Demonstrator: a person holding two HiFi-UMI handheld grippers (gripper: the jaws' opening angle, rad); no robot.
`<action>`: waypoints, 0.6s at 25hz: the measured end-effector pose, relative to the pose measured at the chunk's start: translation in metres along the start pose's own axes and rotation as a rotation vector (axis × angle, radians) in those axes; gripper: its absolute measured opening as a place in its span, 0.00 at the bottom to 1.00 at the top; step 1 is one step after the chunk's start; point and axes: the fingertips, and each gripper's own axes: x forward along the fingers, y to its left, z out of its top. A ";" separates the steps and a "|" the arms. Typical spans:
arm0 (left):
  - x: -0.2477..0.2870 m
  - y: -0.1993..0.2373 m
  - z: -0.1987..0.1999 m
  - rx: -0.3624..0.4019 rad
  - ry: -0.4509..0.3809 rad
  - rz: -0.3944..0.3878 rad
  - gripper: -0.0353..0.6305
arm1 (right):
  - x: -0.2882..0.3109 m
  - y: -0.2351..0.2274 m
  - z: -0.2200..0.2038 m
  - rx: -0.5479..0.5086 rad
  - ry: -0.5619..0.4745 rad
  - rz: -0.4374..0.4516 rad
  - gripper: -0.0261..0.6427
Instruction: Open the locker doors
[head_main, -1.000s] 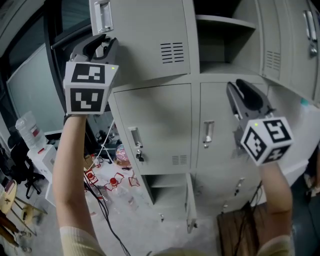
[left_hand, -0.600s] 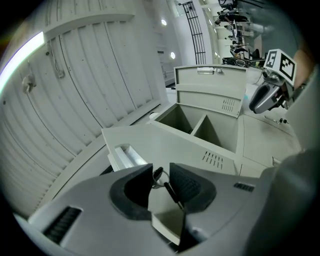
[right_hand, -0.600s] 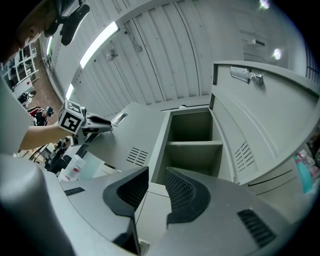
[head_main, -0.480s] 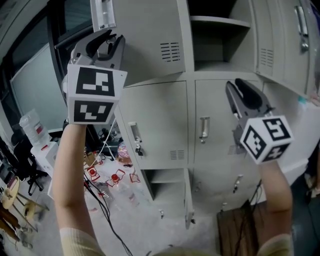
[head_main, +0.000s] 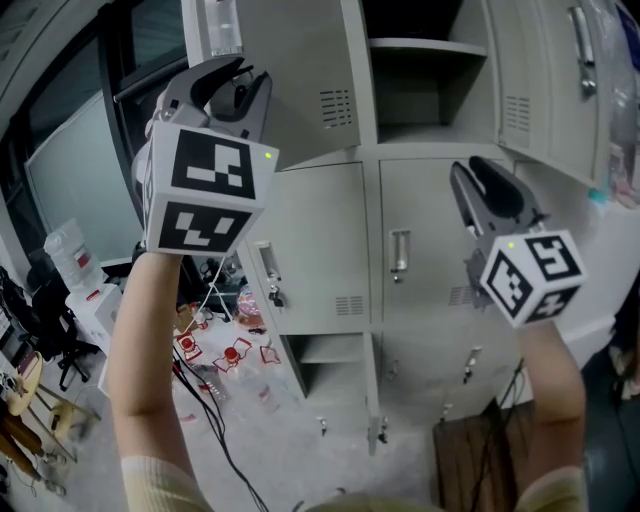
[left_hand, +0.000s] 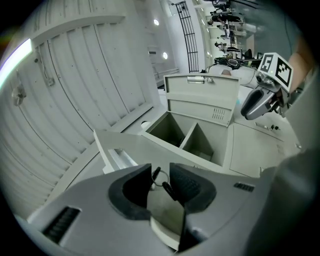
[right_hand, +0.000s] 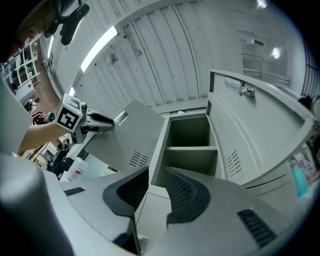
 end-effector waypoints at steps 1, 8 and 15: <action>-0.001 -0.002 0.004 0.007 -0.001 -0.002 0.21 | -0.002 -0.001 0.001 0.001 -0.001 0.002 0.19; -0.008 -0.015 0.031 0.028 -0.032 -0.017 0.21 | -0.019 -0.009 0.006 0.007 0.000 -0.008 0.19; -0.010 -0.031 0.060 0.034 -0.059 -0.041 0.21 | -0.038 -0.020 0.010 0.005 0.010 -0.018 0.19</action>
